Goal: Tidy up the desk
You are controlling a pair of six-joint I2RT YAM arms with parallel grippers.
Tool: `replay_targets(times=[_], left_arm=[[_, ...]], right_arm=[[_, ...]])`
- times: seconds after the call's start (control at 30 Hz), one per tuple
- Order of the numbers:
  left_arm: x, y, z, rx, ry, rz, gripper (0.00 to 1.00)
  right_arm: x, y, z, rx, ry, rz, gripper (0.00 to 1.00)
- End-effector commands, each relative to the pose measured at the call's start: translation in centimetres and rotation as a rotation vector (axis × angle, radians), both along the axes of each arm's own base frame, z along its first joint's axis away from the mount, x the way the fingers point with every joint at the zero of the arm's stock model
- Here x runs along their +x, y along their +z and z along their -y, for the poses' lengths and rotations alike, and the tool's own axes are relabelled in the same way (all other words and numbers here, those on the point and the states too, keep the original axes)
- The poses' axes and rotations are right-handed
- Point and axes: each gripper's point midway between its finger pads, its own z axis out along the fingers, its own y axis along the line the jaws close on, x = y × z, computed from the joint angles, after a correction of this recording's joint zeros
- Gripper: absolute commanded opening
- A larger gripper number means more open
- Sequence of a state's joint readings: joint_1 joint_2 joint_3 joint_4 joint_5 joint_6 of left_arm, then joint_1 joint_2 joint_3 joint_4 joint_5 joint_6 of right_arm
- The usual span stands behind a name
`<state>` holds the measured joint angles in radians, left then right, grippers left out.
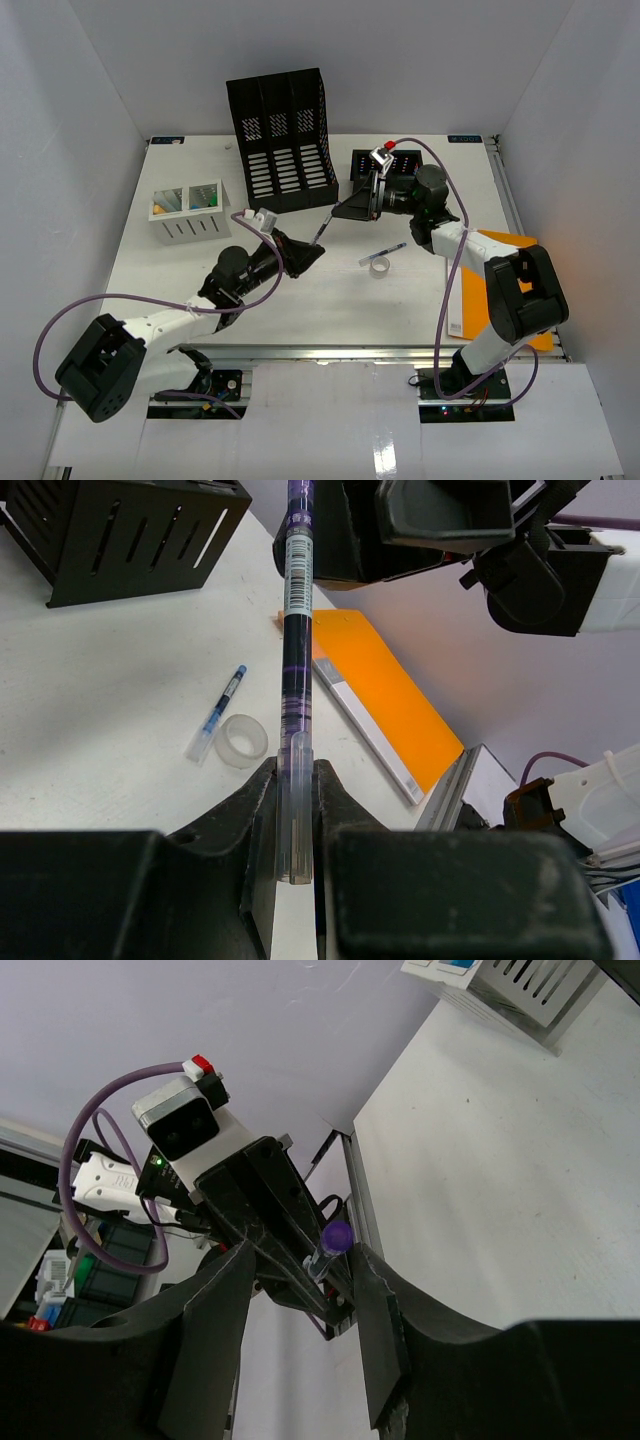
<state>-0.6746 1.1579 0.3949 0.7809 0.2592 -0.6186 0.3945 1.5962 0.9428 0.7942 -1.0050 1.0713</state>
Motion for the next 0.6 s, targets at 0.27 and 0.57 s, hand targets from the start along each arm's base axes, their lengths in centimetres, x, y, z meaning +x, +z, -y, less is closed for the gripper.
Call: replay_targets(times=[0.27,0.57], left_arm=[[0.0,1.9,2.1,-0.044,-0.047,0.039,0.07],[0.6,1.9,2.2,-0.028,-0.028,0.044,0.07]], right_arm=[[0.2,1.7,-0.4,0.056,0.018,0.048,0.42],[-0.1,1.9,-0.2,0.068,0.018,0.056,0.33]])
